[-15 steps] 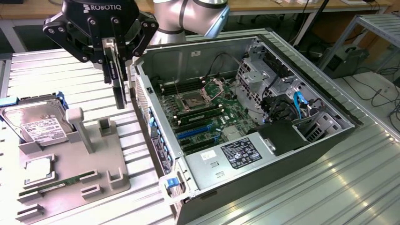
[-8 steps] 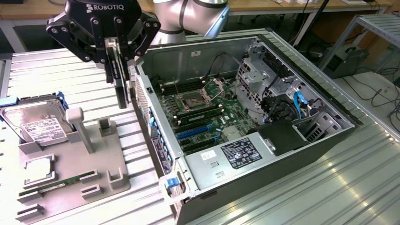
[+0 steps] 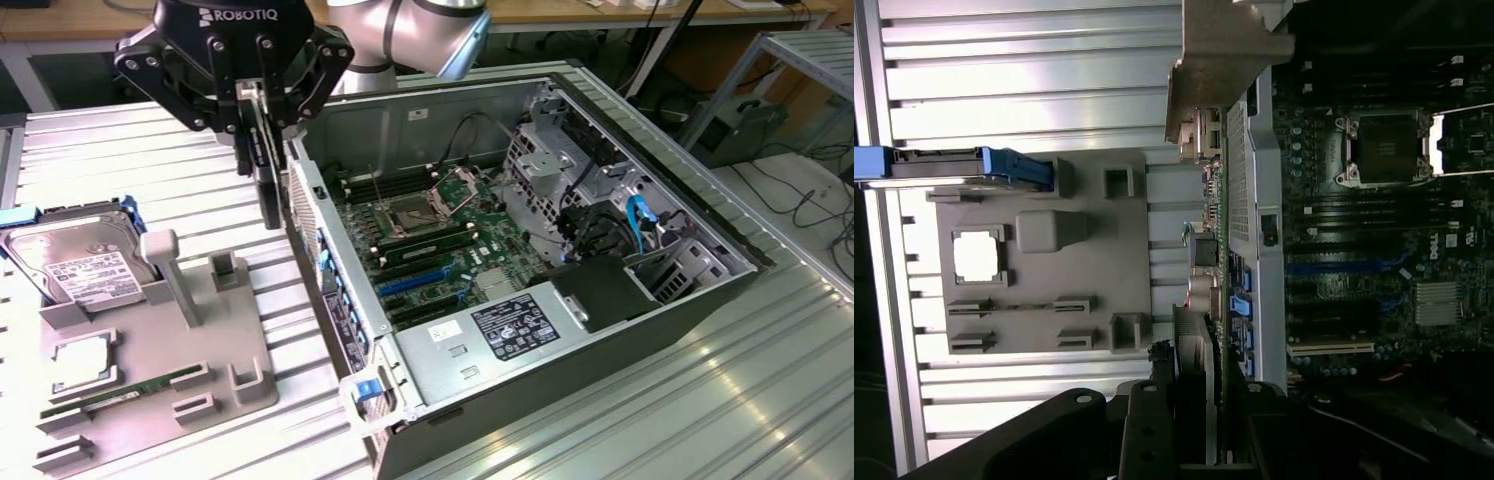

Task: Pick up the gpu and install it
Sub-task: 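Pick up the gpu and move the gpu toward the slot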

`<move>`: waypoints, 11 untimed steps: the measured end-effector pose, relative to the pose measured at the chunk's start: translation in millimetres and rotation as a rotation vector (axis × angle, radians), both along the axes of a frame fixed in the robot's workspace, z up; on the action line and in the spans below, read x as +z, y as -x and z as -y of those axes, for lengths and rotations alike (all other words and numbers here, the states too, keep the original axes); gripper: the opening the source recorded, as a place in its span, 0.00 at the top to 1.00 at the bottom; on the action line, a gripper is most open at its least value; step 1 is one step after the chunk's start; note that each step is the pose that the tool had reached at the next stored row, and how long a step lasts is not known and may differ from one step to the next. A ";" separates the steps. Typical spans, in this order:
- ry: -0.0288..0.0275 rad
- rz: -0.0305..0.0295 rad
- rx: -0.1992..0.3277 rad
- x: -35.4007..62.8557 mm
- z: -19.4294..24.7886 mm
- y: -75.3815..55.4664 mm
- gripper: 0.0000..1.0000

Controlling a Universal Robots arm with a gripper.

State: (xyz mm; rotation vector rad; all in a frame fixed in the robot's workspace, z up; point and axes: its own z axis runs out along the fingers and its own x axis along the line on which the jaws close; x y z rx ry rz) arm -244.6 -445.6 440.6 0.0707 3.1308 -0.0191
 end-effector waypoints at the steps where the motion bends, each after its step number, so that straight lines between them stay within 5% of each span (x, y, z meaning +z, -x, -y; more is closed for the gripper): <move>1: 0.0000 0.0000 0.011 0.0 0.0 -1.0 0.72; 11: -0.0001 0.0001 0.034 0.0 0.0 -8.4 0.72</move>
